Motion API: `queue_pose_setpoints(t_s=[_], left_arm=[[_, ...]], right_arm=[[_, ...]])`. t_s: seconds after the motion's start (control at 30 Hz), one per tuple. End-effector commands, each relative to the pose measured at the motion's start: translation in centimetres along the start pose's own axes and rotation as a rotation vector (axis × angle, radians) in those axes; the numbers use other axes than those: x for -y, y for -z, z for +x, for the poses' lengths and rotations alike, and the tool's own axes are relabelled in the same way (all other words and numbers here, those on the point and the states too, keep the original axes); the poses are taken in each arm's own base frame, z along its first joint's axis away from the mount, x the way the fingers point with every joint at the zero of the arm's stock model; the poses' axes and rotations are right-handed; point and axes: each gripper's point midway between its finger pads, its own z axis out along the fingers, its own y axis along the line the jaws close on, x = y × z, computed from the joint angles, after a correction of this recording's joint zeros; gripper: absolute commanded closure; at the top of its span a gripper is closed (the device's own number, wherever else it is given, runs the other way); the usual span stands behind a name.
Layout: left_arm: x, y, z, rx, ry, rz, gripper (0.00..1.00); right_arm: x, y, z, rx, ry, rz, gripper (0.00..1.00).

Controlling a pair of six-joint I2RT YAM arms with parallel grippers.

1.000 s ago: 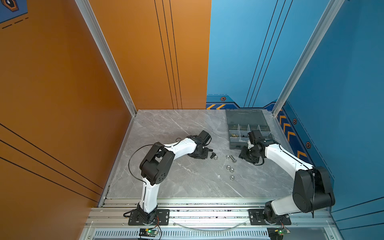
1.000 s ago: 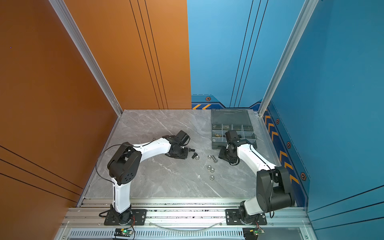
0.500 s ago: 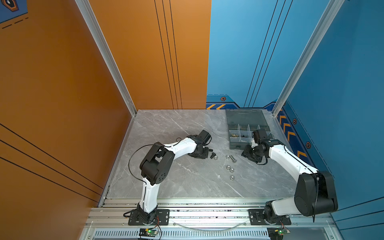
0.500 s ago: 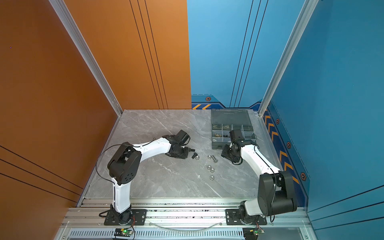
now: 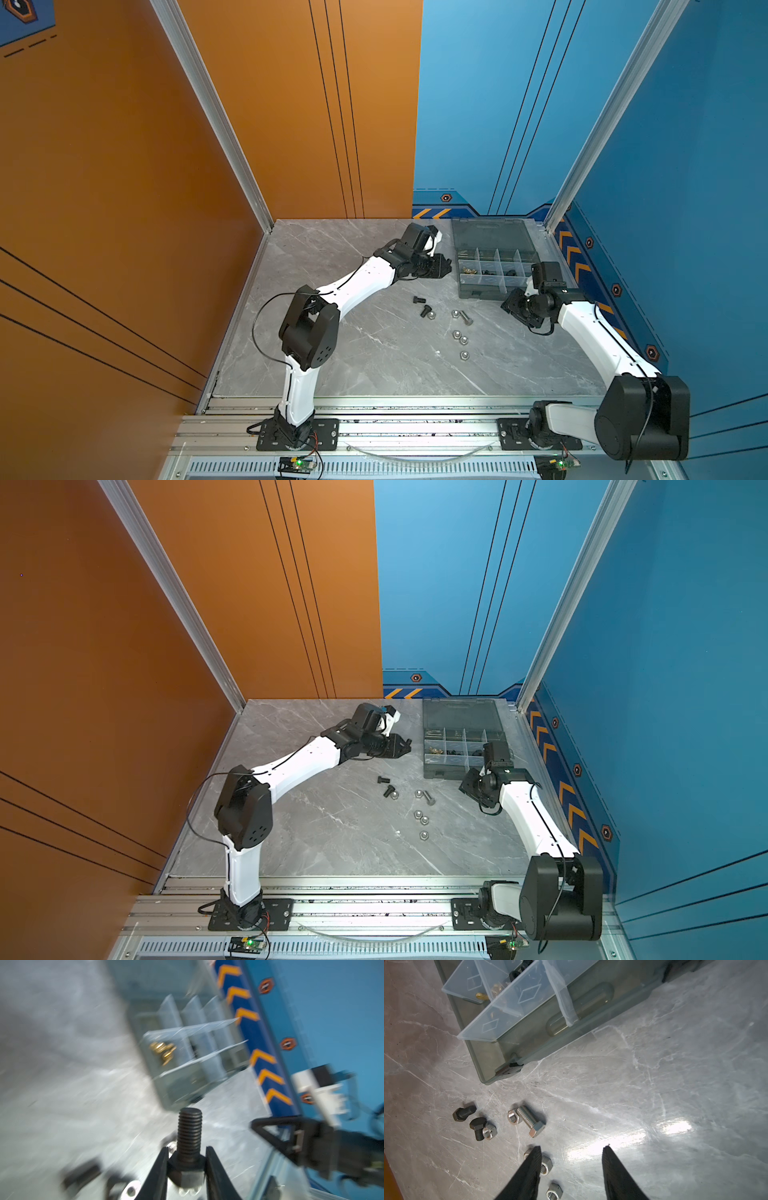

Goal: Sort the screws and nuts into containers
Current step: Pick up the screw at the center of the table, then place the screw into the container.

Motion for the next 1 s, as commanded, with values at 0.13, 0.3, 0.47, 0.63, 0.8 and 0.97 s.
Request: queue_pose_setpoints(t_s=[0.13, 0.3, 0.47, 0.63, 0.8, 0.97], left_arm=[[2.9, -5.5, -0.2, -0.054, 0.042, 0.256, 1.0], [3.3, -7.2, 1.2, -0.092, 0.051, 0.26, 1.0], [2.9, -8.6, 2.5, -0.14, 0.069, 0.248, 1.0], [2.5, -9.9, 3.2, -0.163, 0.08, 0.234, 1.0], [1.7, -10.6, 3.9, -0.196, 0.099, 0.201, 0.94], [1.3, -11.0, 4.1, -0.202, 0.102, 0.182, 0.81]], right_arm=[[1.2, 0.4, 0.8, -0.013, -0.02, 0.007, 0.5], [1.5, 0.4, 0.8, -0.011, -0.026, 0.012, 0.49], [1.7, 0.2, 0.9, -0.017, -0.026, 0.016, 0.49], [1.8, 0.2, 1.1, -0.025, -0.025, 0.015, 0.49], [1.9, 0.2, 1.2, -0.021, -0.026, 0.012, 0.49], [1.9, 0.2, 1.2, -0.026, -0.025, 0.009, 0.49]])
